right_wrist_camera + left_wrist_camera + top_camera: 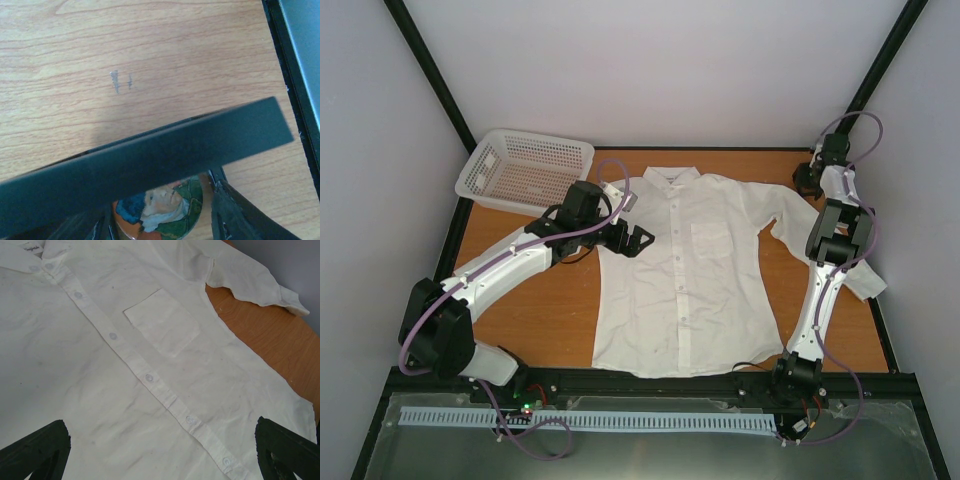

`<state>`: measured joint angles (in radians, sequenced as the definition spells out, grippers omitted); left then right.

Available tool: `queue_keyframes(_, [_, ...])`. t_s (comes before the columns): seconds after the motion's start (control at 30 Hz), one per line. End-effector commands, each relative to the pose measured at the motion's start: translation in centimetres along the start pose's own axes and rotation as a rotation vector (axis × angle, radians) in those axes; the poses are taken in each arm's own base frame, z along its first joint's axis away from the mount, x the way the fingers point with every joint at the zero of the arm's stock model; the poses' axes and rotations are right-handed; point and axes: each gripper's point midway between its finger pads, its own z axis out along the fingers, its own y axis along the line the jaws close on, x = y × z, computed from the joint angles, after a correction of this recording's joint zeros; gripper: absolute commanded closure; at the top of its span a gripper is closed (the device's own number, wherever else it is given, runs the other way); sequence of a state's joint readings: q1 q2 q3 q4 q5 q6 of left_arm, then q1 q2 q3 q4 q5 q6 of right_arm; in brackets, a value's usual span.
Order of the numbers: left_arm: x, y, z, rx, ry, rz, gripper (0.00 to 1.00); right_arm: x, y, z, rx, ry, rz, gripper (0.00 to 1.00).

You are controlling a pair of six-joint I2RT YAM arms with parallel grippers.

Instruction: Pin the brooch onto the clothing

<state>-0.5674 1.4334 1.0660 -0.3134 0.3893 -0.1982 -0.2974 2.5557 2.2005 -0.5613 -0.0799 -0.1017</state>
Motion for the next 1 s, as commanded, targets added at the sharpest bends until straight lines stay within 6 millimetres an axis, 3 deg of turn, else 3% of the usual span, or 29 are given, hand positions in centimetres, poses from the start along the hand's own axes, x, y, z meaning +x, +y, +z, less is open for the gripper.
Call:
queue_keyframes(0.0, [-0.7,0.1,-0.1,0.004,-0.023,0.019,0.0,0.1,0.3,0.6,0.005,0.009,-0.023,0.45])
queue_keyframes(0.97, [-0.6,0.2,-0.1,0.003,-0.023,0.02,0.0,2.7,0.4,2.5,0.036,0.087,-0.025,0.44])
